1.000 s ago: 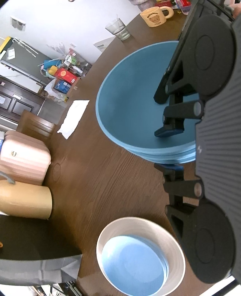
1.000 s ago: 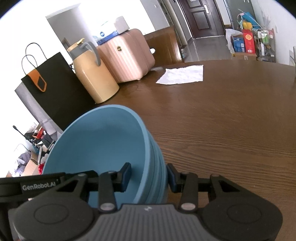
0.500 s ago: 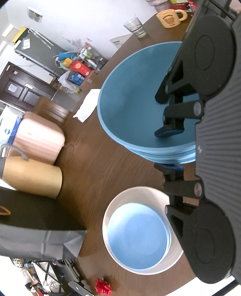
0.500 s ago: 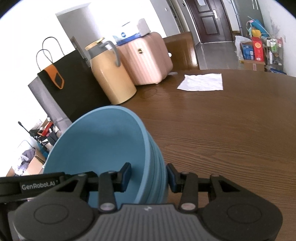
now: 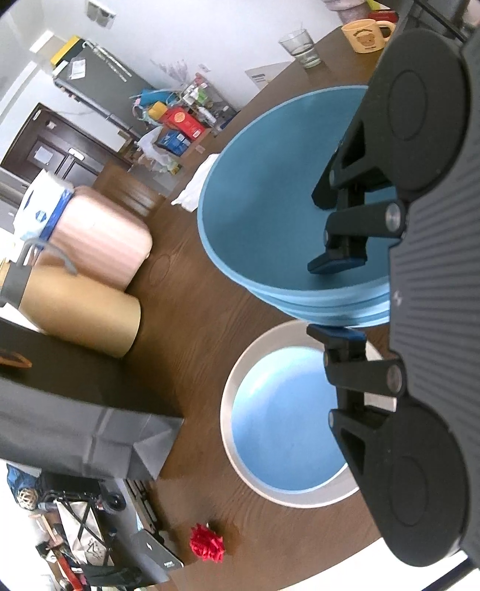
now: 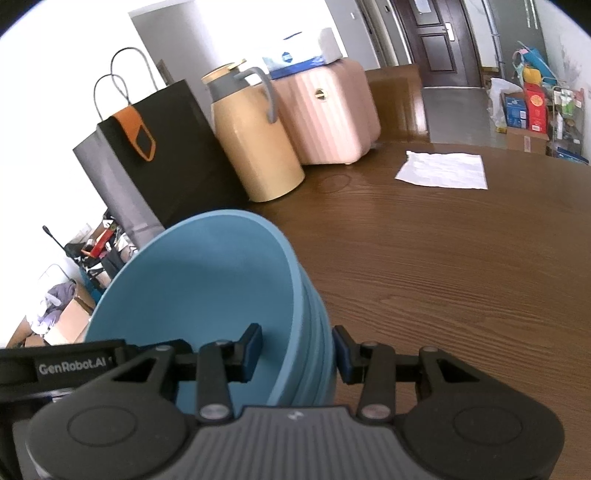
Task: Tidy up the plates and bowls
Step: 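Lift the bowl stack with both grippers and carry it over the white plate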
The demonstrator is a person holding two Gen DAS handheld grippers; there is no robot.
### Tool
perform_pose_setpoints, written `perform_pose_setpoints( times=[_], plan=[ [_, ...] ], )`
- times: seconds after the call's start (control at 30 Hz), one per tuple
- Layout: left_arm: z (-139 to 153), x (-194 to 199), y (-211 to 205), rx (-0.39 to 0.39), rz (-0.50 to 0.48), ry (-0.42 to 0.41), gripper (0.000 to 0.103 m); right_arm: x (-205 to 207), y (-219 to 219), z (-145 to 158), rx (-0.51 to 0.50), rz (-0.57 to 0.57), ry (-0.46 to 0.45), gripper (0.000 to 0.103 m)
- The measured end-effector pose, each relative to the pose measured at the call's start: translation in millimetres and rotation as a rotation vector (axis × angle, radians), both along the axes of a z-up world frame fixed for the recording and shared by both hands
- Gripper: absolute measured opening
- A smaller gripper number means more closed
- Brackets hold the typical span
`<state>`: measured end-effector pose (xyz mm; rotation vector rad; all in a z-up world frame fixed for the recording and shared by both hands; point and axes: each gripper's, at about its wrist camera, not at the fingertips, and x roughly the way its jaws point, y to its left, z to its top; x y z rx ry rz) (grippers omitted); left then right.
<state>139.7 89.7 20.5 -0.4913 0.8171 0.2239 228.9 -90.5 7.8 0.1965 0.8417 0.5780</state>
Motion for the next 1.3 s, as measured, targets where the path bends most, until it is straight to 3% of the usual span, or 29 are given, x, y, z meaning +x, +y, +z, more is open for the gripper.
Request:
perform_pose_setpoints(
  times=[0.47,1.03,1.3],
  plan=[
    [0,-11,65,-0.035,0.092,-0.017,0.029,6,70,0,-0.009,0.081,0.000,0.041],
    [-29,-13,133,-0.082,0.184,0.005,0.029,16,143,-23,-0.047,0.160,0.039,0.041],
    [-44,-10,149,-0.096,0.183,0.025,0.029,18,161,-36,-0.067,0.162,0.061,0.041]
  ],
)
